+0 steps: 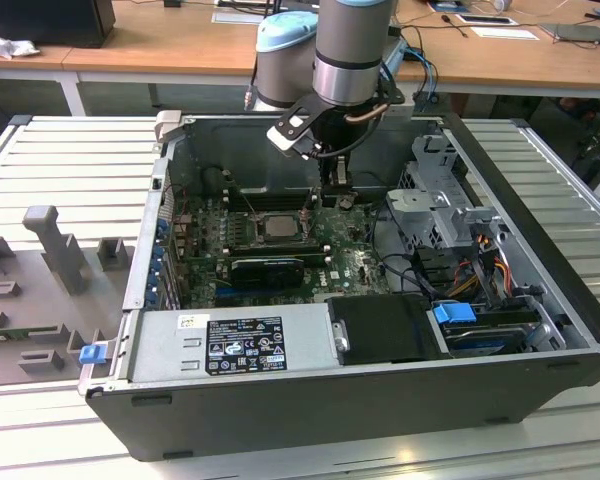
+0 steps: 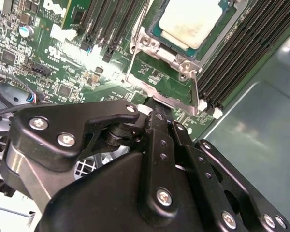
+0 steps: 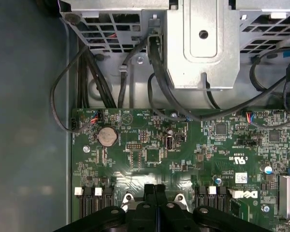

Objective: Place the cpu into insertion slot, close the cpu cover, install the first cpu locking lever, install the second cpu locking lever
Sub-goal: 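Close the cpu cover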

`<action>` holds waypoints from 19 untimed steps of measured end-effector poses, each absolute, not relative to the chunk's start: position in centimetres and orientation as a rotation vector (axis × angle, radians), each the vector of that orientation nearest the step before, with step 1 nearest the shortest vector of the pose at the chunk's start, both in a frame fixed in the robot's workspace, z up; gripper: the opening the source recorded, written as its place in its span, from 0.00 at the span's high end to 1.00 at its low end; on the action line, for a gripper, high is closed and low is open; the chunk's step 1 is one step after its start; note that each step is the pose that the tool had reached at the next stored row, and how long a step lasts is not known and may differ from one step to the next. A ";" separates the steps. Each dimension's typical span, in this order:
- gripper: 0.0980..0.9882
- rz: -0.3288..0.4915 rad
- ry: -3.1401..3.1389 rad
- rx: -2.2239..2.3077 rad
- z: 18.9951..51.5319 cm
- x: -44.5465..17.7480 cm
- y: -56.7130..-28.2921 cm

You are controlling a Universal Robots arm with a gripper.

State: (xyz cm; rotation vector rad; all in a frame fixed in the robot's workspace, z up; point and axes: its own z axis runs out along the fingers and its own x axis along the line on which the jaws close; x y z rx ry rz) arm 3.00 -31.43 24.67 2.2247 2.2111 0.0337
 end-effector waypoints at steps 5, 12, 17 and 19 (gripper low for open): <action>0.99 0.034 2.211 2.225 24.7 2.4 -31.4; 0.99 0.034 2.211 2.225 24.7 1.9 -31.4; 0.99 0.034 2.211 2.225 24.7 1.5 -31.4; 0.99 0.034 2.211 2.225 24.7 1.3 -31.4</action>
